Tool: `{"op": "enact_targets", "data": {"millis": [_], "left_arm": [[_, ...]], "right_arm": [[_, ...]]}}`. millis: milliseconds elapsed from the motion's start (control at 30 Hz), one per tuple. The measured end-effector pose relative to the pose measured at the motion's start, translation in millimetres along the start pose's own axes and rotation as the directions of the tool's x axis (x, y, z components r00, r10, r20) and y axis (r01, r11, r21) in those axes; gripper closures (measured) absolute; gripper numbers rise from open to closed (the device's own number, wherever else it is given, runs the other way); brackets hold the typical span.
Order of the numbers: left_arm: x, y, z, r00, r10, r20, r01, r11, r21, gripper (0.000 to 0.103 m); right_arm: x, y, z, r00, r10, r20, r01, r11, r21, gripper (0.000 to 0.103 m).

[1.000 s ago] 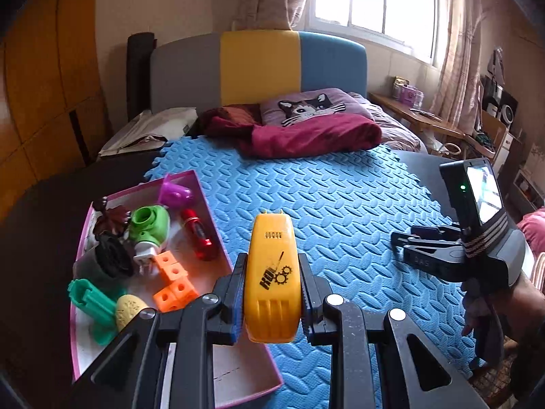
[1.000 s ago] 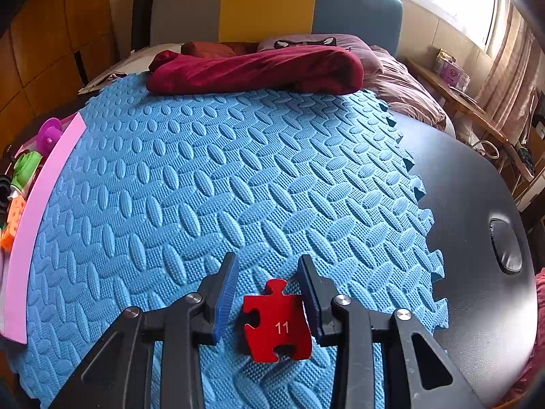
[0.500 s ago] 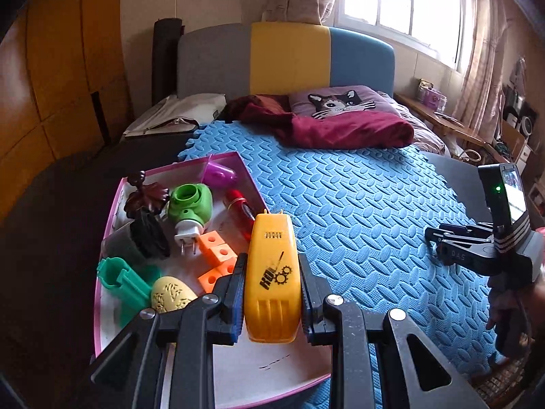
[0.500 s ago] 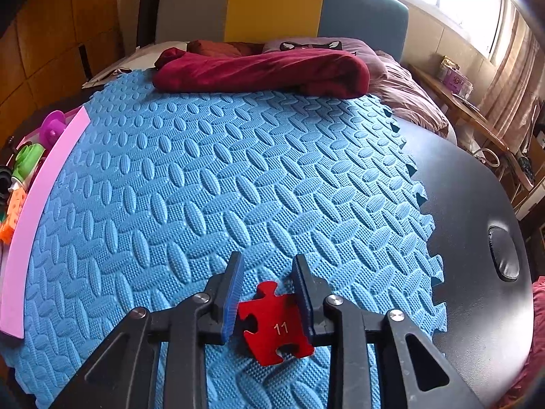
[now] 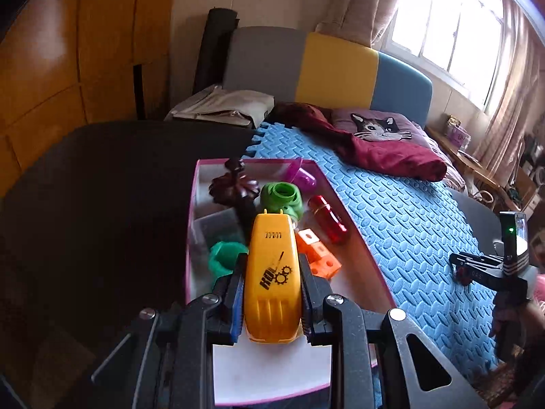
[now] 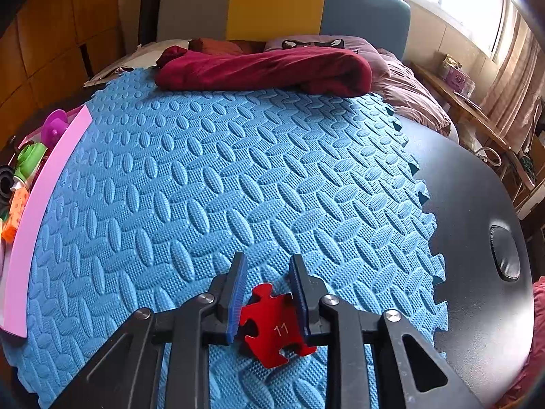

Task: Organize rigid objects
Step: 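Carry the yellow device into the tray and open the left gripper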

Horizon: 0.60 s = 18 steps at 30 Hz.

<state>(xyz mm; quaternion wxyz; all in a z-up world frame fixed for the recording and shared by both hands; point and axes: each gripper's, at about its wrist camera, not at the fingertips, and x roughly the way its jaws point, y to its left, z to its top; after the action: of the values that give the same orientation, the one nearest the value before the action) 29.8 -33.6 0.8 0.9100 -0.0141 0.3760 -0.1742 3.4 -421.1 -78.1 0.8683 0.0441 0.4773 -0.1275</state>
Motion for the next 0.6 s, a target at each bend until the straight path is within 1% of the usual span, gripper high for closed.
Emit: {"op": "enact_targets", "data": {"millis": [67,167,267,367,533,600], "left_arm": [[-3,-1,-7,1.0,-0.02,0.0,0.02,1.0,0.013,0.077],[0,-16,-15,0.997,-0.069,-0.025,0.07,0.997,0.041,0.077],[7,-35,-18,0.991,-0.122,-0.056,0.126,0.99,0.063,0.077],[15,-51,-20,0.985,-0.152,-0.087,0.16,0.983,0.089,0.077],[37,-66,-20,0.976,-0.17,-0.137,0.184,0.978,0.097,0.077],[46,-69,-21,0.975,-0.159,-0.155,0.175,0.98,0.094,0.077]], "right_arm": [[0,0,0,1.0,0.001,0.0,-0.001,1.0,-0.001,0.079],[0,0,0,1.0,0.003,-0.001,-0.003,1.0,-0.004,0.081],[-1,0,-1,1.0,0.004,-0.002,-0.004,1.0,-0.005,0.081],[-1,0,-1,1.0,0.005,-0.003,-0.005,1.0,-0.005,0.081],[0,0,-1,1.0,0.005,-0.003,-0.005,1.0,-0.006,0.081],[0,0,-1,1.0,0.005,-0.003,-0.005,1.0,-0.006,0.081]]}}
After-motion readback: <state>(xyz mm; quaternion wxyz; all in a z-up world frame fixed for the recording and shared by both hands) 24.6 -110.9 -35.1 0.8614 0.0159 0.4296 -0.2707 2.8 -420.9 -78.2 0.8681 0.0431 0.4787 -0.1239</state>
